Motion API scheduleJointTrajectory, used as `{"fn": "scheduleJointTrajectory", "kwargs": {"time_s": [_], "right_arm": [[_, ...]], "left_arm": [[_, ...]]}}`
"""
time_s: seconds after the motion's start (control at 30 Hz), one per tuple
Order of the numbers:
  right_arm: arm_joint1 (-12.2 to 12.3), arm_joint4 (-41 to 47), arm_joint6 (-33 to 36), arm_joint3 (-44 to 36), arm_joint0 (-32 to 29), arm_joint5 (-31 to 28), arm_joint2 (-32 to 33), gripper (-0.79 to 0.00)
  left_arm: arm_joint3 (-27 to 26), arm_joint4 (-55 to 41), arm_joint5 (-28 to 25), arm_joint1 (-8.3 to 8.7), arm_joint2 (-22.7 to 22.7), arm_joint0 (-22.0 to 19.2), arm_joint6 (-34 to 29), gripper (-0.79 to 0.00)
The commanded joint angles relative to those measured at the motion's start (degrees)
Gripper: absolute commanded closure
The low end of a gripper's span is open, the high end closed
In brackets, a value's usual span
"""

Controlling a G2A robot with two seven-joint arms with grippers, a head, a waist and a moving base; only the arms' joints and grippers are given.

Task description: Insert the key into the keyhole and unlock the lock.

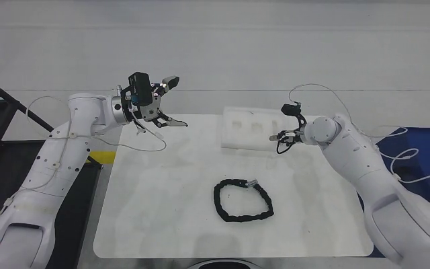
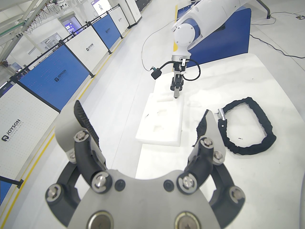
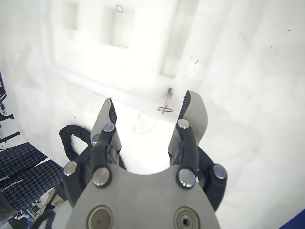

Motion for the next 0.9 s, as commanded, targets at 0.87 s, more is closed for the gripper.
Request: {"fn": "scheduleJointTrajectory", "kwargs": {"time_s": [0.87], "right_arm": [[-4.0, -3.7, 3.3, 6.2, 2.2, 0.2, -0.5, -0.323]], "left_arm": [[0.0, 0.0, 0.0, 0.0, 0.0, 0.0, 0.0, -0.785]]}}
